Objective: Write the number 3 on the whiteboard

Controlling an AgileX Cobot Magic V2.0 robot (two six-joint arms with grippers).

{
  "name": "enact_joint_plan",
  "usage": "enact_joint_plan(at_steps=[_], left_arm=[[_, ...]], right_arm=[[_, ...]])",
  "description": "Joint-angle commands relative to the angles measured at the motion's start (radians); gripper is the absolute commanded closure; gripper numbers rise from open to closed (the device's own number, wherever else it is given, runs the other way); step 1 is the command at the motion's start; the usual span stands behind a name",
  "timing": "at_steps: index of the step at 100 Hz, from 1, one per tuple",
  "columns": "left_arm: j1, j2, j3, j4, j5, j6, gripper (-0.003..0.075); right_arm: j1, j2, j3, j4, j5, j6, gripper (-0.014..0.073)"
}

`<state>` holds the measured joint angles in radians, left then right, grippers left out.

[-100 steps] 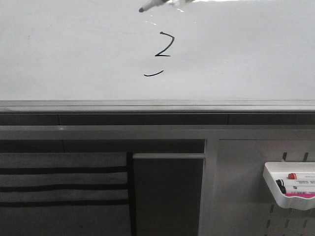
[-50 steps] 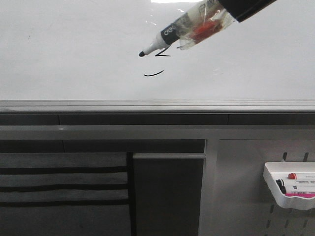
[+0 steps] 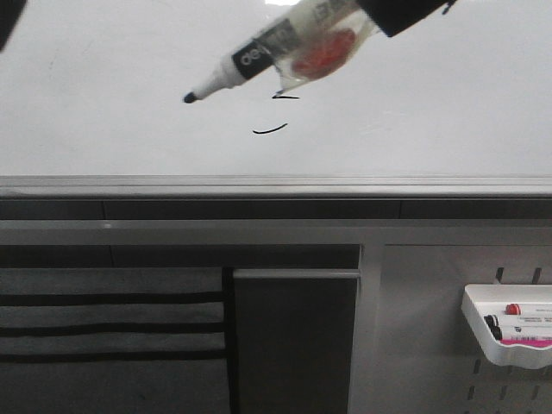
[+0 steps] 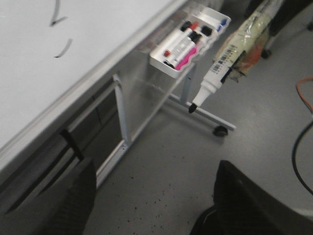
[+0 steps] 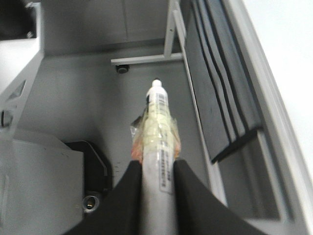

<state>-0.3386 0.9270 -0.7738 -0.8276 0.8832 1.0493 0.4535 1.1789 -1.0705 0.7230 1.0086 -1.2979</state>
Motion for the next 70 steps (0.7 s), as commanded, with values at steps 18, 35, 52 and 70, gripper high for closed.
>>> enact_joint_plan(at_steps=[18,35,52,70], left_arm=[[-0.163,0.144,-0.151,-0.054,-0.005,0.131,0.0249],[-0.247,0.219,-0.23,0.033,-0.005,0.131,0.0249],[-0.266,0.265,-0.273,0.051,-0.005,0.131,0.0249],[-0.266,0.27,-0.275,0.08,-0.013,0.131,0.0332]], right_arm=[[0.094,-0.028,-0.023,0.063,-0.165,-0.13,0.0552],[0.094,-0.028,-0.023,0.063,-0.172,-0.13,0.0552],[0.094,-0.028,-0.023,0.063,-0.173,-0.13,0.0552],[0.094,-0.028,-0.023,0.063,-0.173,-0.13,0.0552]])
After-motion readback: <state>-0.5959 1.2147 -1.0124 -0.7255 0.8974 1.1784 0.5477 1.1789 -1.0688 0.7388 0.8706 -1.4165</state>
